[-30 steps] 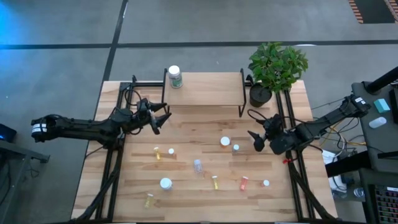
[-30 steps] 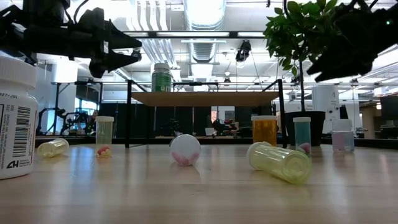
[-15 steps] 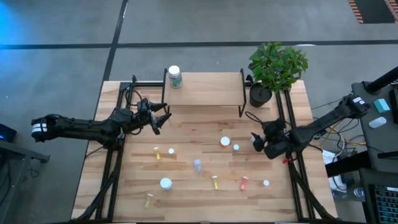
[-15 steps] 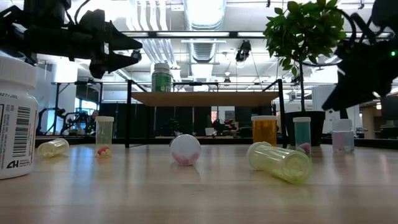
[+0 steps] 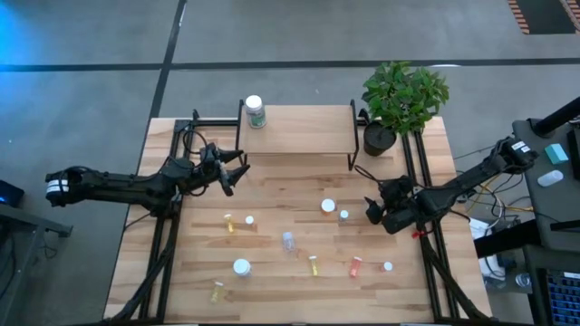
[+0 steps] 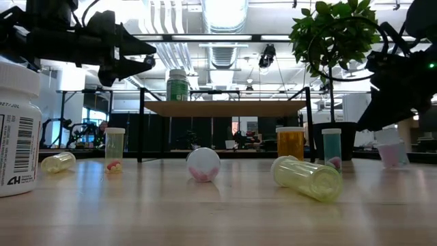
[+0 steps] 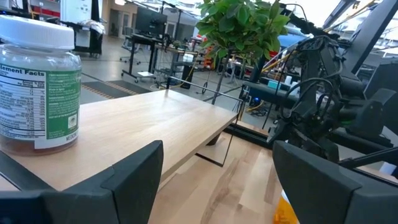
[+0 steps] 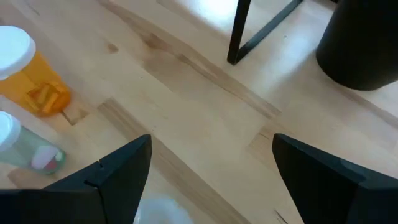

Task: Pick and place medicine bottles onto shelf by color
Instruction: Put the transparent pill bottle on the shelf

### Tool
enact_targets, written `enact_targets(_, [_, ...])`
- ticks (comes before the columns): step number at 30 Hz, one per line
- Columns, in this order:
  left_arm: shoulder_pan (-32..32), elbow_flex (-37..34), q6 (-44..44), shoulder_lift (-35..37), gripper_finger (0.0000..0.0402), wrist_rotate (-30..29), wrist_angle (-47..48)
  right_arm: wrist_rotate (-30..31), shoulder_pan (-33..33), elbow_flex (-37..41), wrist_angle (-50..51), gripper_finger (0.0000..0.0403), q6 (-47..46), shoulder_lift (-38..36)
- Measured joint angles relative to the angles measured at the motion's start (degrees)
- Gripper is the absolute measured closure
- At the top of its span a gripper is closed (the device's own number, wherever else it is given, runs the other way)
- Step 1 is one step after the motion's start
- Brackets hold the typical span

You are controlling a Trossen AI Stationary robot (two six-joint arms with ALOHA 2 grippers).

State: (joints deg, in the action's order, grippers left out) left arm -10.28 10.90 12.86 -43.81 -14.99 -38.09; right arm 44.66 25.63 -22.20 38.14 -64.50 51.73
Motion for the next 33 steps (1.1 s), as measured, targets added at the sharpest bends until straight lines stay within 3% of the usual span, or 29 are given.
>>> enact_targets(16, [0.0, 0.0, 0.0, -0.1, 0.0116, 0.0, 0.0, -4.7, 2.4, -2.2, 3.1, 0.0079, 1.9, -4.3])
enact_targets(24, [0.0, 0.0, 0.2, 0.0, 0.0116, 0.0, 0.0, -8.1, 4.1, -4.0, 12.3, 0.0078, -4.3, -3.9])
enact_targets(33, [0.0, 0.0, 0.3, -0.1, 0.0116, 0.0, 0.0, -8.3, 9.1, -3.5, 13.8, 0.0079, -11.0, -3.4])
